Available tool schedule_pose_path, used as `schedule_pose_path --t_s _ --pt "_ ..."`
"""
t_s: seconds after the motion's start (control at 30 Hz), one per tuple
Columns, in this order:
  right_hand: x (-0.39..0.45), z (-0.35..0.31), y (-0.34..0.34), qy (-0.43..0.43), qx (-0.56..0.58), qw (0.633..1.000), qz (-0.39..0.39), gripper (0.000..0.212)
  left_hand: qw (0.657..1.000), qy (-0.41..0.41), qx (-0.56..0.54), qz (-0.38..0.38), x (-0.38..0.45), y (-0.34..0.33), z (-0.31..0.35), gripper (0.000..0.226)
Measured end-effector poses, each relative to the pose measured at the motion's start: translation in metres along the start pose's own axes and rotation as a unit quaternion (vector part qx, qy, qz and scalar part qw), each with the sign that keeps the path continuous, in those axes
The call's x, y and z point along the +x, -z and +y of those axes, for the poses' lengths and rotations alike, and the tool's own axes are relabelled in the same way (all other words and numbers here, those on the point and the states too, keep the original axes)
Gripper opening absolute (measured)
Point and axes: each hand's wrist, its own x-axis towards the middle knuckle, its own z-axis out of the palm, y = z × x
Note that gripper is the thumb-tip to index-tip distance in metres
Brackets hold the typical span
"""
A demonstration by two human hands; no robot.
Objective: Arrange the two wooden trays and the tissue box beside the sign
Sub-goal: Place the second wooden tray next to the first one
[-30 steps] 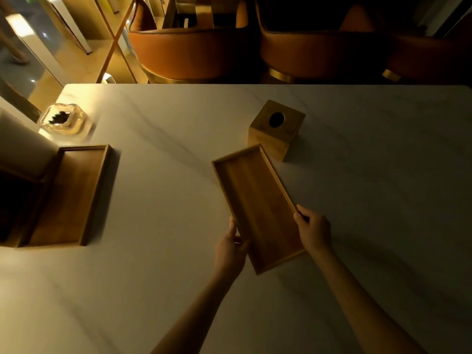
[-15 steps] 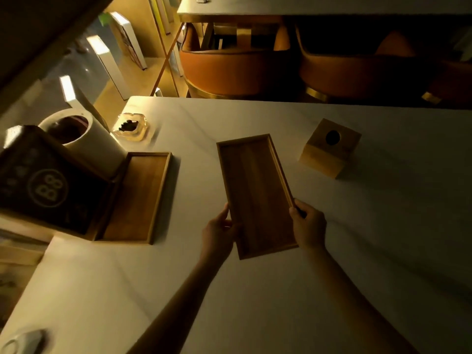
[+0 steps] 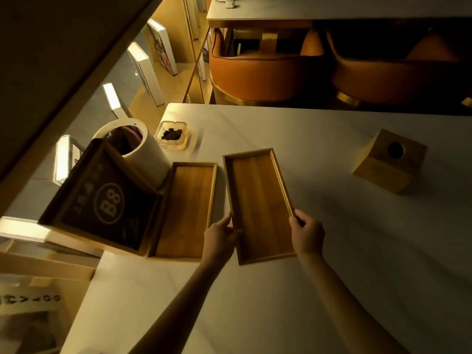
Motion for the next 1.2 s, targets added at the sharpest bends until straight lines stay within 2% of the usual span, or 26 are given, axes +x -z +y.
schedule_pose_path --t_s 0.33,0.63,0.77,0.93,1.2 --pt "0.001 0.007 -0.037 -0.046 -0.027 0.999 0.006 0.033 0.998 0.046 -0.021 -0.037 0.020 0.012 -0.024 0.054" --pt "0.002 0.011 -0.047 -0.052 -0.046 0.998 0.004 0.034 0.999 0.046 -0.013 -0.008 0.026 0.012 -0.028 0.053" --pt "0.001 0.014 -0.049 -0.038 -0.066 0.997 -0.008 0.034 0.999 0.035 0.023 0.019 0.027 0.011 -0.031 0.047" --pt "0.002 0.017 -0.049 -0.015 -0.081 0.996 -0.025 0.034 0.993 0.034 0.103 0.035 0.032 0.009 -0.036 0.016" --pt "0.003 0.025 -0.051 0.014 -0.118 0.992 -0.042 0.033 0.980 0.025 0.196 0.034 0.029 0.010 -0.039 0.022"
